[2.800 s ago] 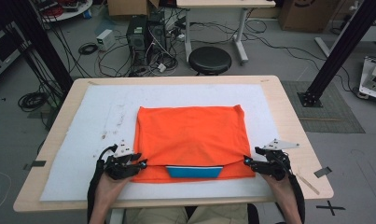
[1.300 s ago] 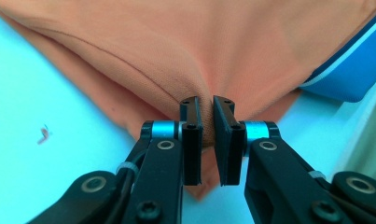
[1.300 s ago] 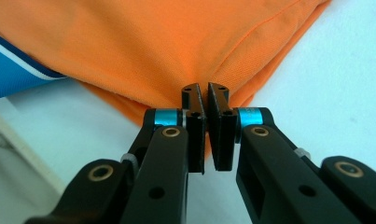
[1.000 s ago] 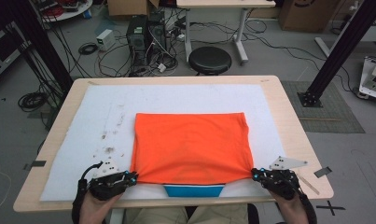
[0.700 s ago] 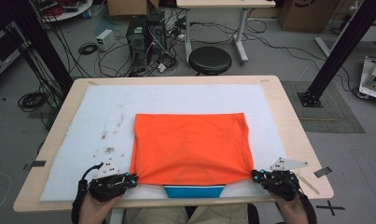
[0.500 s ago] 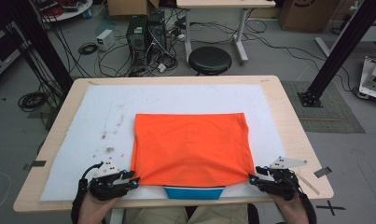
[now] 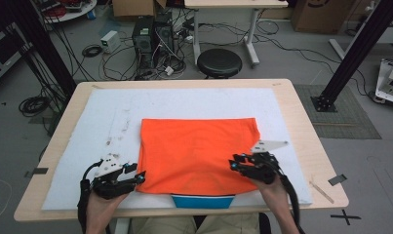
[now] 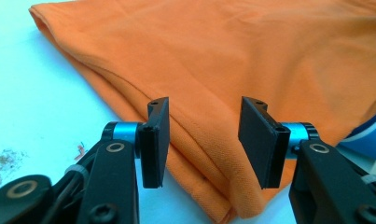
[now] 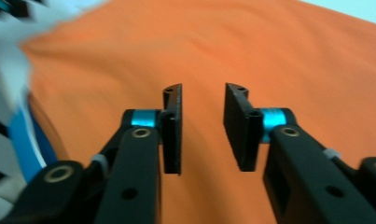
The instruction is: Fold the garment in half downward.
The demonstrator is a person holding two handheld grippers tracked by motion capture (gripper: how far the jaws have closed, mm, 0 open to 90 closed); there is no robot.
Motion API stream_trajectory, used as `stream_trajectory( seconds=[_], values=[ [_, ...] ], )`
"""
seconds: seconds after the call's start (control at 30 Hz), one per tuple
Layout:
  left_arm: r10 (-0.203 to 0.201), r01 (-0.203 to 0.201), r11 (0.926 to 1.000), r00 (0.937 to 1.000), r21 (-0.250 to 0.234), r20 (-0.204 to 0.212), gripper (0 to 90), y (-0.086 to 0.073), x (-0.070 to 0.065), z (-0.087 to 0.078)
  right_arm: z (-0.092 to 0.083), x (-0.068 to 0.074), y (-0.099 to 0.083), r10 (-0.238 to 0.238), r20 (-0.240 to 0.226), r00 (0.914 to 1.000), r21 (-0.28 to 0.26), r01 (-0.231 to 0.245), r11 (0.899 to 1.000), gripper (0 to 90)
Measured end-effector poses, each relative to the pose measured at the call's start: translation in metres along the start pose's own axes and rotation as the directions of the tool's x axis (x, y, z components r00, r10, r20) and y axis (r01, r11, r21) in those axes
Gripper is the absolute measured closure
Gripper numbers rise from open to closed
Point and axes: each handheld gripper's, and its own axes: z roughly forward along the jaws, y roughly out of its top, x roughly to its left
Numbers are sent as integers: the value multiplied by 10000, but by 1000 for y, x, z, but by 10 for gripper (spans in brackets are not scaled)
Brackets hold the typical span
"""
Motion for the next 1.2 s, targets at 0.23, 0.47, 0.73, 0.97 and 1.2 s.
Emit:
stream_trajectory(
  seconds=[0.23,0.47,0.73,0.97,1.2],
  values=[
    [-80,79,10000,9999,-25,-69,529,-4,3,-5,71,21,34,-447,-417,9981,936,484,9944,769],
    [-177,176,9998,9998,-19,-126,527,-7,6,-5,101,34,27,-976,-188,9950,1893,994,9769,874],
    [193,-200,9995,9995,260,242,546,-2,-2,9,88,35,24,-1040,148,9945,1560,1005,9826,691],
    [430,-507,9913,9970,1217,649,744,-5,-9,24,31,17,-4,-251,1350,9905,642,166,9978,674],
    [-51,3,9921,9993,1258,377,804,-14,-4,20,-2,-12,-53,1042,2140,9712,902,-1259,9879,735]
  ],
)
